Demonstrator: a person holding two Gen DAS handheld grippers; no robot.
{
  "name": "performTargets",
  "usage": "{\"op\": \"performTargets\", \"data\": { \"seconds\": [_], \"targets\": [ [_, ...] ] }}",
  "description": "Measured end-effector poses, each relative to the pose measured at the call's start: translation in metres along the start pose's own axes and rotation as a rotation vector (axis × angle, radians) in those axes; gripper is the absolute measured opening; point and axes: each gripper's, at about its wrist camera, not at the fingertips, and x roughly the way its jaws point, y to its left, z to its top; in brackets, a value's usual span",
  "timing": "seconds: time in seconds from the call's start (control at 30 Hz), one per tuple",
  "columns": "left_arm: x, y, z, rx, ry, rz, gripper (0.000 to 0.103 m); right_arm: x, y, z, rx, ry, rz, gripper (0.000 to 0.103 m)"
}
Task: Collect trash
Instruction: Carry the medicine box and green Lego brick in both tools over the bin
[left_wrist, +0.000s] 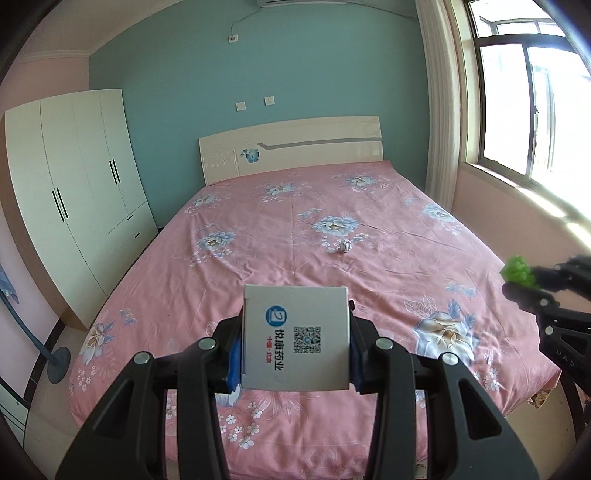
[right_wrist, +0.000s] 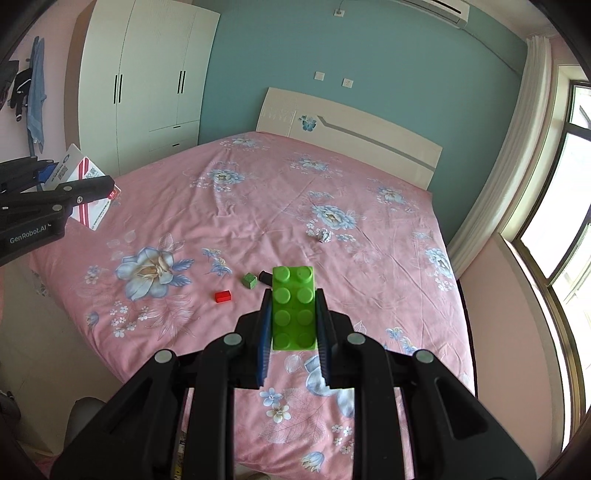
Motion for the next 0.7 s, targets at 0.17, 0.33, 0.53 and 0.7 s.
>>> {"op": "performTargets", "data": {
  "seconds": [0.17,0.33,0.53,0.7],
  "targets": [
    [-0.033,-0.001,-0.012,0.026,-0.018,-0.014,0.045,-0.033,0.008,-0.017,0.005,-0.013,-0.005,0.023],
    [-0.048,-0.004,-0.031,0.058,-0.016,-0.027,0.045,-0.048,0.016,-0.037,0.010,-0.010,0.008,0.023],
    [-0.047,-0.008,-0.064,0.084,0.038,-0.073,0.045,-0.043,0.032,-0.064,0.004,0.019,0.033,0.023],
    [-0.030,-0.015,-0.097,0.109,0.104,-0.087,0.045,-0.024,0.049,-0.093,0.002,0.068,0.072,0.023]
  ]
}}
